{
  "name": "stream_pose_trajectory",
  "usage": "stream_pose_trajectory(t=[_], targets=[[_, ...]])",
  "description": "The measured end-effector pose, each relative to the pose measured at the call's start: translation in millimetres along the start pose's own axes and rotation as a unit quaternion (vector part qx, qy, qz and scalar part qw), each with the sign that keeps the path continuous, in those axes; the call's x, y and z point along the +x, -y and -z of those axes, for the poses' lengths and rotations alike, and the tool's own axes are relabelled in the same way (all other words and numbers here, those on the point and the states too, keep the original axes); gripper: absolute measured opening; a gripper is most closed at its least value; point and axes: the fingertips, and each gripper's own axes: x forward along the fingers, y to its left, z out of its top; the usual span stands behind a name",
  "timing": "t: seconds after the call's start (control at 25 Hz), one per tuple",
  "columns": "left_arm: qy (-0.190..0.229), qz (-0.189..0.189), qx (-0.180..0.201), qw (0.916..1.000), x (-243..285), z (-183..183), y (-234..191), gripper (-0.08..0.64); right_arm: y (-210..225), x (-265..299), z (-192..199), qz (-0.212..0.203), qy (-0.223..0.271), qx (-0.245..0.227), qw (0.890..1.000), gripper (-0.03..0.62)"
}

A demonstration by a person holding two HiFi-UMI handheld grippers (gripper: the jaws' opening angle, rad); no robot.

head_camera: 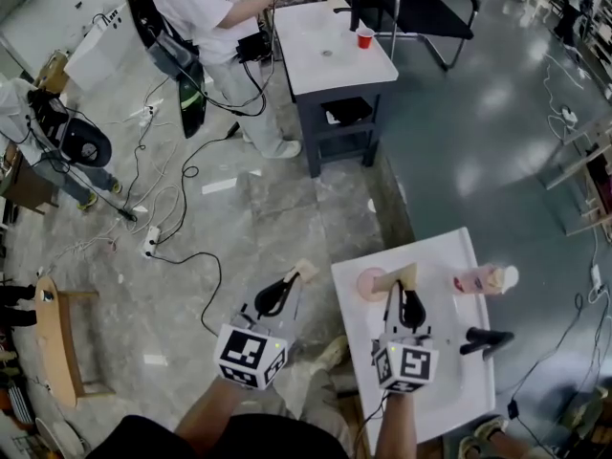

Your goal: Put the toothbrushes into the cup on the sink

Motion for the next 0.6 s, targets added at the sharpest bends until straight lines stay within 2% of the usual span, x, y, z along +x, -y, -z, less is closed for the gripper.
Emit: stream_pose_trajectory(t=[0.6], targets=[[-0.024, -0.004, 0.000, 0.9997, 13, 17, -4, 0.003, 4, 14, 27, -0.005, -0.010, 0.002, 1.000, 0.057]])
